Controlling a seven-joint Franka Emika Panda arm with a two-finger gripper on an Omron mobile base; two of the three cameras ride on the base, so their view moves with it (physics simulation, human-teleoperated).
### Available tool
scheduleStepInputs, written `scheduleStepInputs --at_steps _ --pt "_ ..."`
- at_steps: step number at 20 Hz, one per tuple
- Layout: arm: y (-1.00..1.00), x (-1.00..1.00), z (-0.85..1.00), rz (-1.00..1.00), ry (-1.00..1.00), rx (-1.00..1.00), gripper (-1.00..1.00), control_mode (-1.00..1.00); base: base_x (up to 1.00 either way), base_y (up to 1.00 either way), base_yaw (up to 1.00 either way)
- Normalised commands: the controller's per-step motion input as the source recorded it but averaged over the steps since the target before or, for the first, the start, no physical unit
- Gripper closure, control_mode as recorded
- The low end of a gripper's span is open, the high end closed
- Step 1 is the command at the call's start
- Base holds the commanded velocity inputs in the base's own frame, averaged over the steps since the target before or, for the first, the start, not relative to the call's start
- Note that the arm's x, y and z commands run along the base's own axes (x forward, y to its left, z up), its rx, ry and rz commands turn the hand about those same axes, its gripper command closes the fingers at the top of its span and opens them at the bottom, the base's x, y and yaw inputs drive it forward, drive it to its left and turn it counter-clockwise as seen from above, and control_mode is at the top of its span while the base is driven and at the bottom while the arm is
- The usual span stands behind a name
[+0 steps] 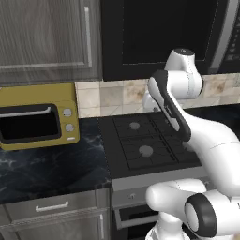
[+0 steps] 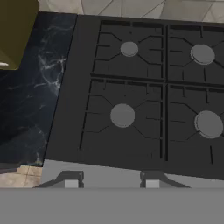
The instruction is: Navigate to the stand mixer.
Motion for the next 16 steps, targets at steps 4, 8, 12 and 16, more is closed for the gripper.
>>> scheduleStepInputs --at_steps 4,8,12,16 --pt "0.00 -0.73 0.00 0.00 -0.02 0.00 -1.00 -1.00 0.00 0.00 0.00" --pt "-0.02 -0.97 0.00 0.00 -0.05 0.00 -1.00 -1.00 0.00 0.00 0.00" --pt "-0.11 -1.00 0.00 0.00 -0.09 0.00 -1.00 -1.00 0.00 0.00 0.00" --pt "-0.08 -0.87 0.00 0.00 -0.06 -0.01 -1.00 -1.00 0.00 0.00 0.00"
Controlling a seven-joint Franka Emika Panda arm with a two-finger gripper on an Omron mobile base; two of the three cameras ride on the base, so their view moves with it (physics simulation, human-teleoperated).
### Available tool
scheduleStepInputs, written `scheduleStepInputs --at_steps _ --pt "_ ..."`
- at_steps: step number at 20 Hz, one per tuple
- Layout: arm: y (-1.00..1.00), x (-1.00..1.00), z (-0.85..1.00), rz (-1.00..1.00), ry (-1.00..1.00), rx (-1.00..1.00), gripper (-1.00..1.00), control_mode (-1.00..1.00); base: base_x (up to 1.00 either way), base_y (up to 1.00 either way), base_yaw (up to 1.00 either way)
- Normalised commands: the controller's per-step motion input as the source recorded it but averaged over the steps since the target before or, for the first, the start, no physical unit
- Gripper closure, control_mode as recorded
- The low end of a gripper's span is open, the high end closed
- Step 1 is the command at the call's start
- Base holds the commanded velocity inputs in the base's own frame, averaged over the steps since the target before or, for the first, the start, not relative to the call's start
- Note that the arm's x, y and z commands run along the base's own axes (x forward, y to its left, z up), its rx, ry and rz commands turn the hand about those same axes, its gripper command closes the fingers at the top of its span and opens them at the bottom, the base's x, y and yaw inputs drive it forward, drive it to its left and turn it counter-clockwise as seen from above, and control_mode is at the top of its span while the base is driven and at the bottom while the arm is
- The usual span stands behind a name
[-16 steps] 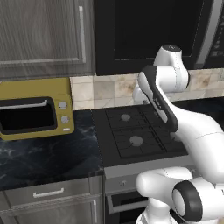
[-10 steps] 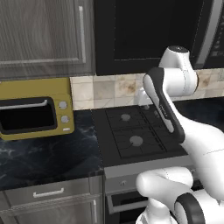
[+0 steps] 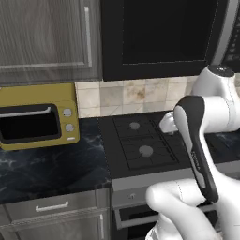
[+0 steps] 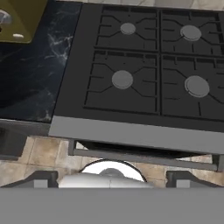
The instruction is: Navigate to the stand mixer.
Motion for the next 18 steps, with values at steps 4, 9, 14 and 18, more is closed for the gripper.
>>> scheduleStepInputs --at_steps 4,9,14,18 --pt "-0.20 -0.34 0.00 0.00 -0.01 0.00 -1.00 -1.00 0.00 0.00 0.00" --pt "-0.14 -0.04 0.00 0.00 0.00 0.00 -1.00 1.00 -0.28 -0.80 -0.03" --pt "0.00 0.00 0.00 0.00 0.00 0.00 -1.00 1.00 -0.35 -1.00 -0.33" --pt "0.00 0.00 0.00 0.00 0.00 0.00 -1.00 1.00 -0.04 -0.58 -0.80"
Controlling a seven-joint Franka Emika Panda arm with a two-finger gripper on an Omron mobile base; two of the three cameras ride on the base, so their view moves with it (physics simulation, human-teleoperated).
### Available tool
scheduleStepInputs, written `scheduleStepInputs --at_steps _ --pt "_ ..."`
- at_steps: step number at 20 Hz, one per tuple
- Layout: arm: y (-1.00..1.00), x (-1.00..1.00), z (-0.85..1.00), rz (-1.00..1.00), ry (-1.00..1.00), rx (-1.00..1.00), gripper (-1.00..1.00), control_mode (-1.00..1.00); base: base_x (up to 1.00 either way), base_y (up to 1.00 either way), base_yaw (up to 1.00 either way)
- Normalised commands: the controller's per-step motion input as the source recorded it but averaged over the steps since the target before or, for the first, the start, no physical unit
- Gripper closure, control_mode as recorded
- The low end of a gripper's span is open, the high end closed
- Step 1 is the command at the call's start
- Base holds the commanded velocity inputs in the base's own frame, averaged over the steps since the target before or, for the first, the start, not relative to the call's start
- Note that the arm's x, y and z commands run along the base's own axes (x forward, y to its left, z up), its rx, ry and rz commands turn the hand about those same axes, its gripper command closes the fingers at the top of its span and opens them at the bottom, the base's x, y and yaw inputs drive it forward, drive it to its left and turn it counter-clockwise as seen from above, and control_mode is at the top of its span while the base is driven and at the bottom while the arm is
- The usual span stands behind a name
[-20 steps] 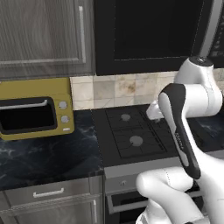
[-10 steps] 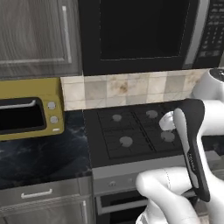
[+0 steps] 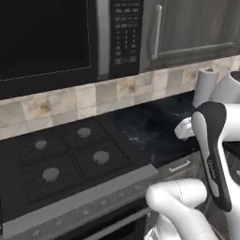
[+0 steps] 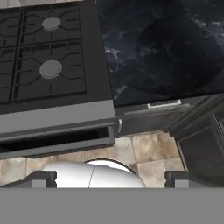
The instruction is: Navigate to the stand mixer.
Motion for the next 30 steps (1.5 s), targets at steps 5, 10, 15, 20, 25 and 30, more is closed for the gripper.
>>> scheduleStepInputs --at_steps 5,10,15,20,25,30 --pt "0.00 0.00 0.00 0.00 0.00 0.00 -1.00 1.00 0.00 -0.05 -0.98" --pt "0.00 0.00 0.00 0.00 0.00 0.00 -1.00 1.00 0.00 0.00 -1.00" --pt "0.00 0.00 0.00 0.00 0.00 0.00 -1.00 1.00 0.00 0.00 -1.00" --pt "0.00 0.00 0.00 0.00 0.00 0.00 -1.00 1.00 0.00 0.00 -1.00" --pt "0.00 0.00 0.00 0.00 0.00 0.00 -1.00 1.00 0.00 -0.20 -0.92" --pt "0.00 0.00 0.00 0.00 0.00 0.00 -1.00 1.00 0.76 -0.42 -0.20"
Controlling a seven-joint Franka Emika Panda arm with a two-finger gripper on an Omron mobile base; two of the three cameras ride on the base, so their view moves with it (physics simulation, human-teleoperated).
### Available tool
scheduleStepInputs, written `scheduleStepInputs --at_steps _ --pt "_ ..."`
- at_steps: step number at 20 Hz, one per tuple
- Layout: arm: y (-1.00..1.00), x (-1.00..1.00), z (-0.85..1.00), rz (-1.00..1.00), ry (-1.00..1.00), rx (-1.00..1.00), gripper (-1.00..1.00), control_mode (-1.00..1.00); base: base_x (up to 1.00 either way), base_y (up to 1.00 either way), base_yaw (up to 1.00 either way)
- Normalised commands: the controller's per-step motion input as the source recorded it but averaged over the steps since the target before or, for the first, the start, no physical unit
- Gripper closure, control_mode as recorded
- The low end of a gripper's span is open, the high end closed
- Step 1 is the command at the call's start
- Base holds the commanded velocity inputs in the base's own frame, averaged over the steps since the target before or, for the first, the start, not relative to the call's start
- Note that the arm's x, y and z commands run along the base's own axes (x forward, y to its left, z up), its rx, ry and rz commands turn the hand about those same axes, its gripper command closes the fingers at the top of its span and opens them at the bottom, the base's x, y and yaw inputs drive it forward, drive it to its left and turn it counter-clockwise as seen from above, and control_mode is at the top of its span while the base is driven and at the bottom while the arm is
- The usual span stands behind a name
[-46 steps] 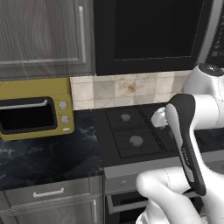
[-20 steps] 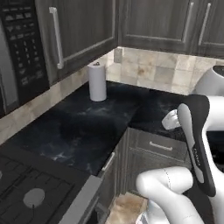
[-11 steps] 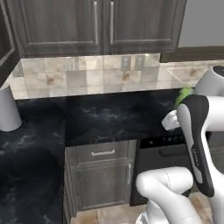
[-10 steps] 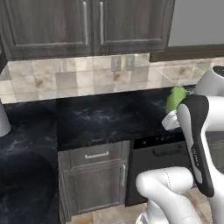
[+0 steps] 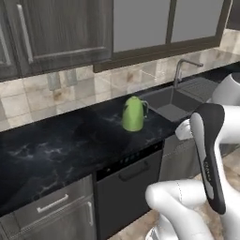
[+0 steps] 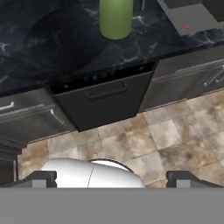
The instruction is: Navigate to the stand mixer.
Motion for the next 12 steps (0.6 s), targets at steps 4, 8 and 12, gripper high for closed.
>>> scheduleStepInputs --at_steps 4,8,12 --pt "0.00 0.00 0.00 0.00 0.00 0.00 -1.00 1.00 0.36 -0.95 0.12" --pt "0.00 0.00 0.00 0.00 0.00 0.00 -1.00 1.00 0.00 -1.00 -0.20" --pt "0.00 0.00 0.00 0.00 0.00 0.00 -1.00 1.00 0.00 -0.86 -0.74"
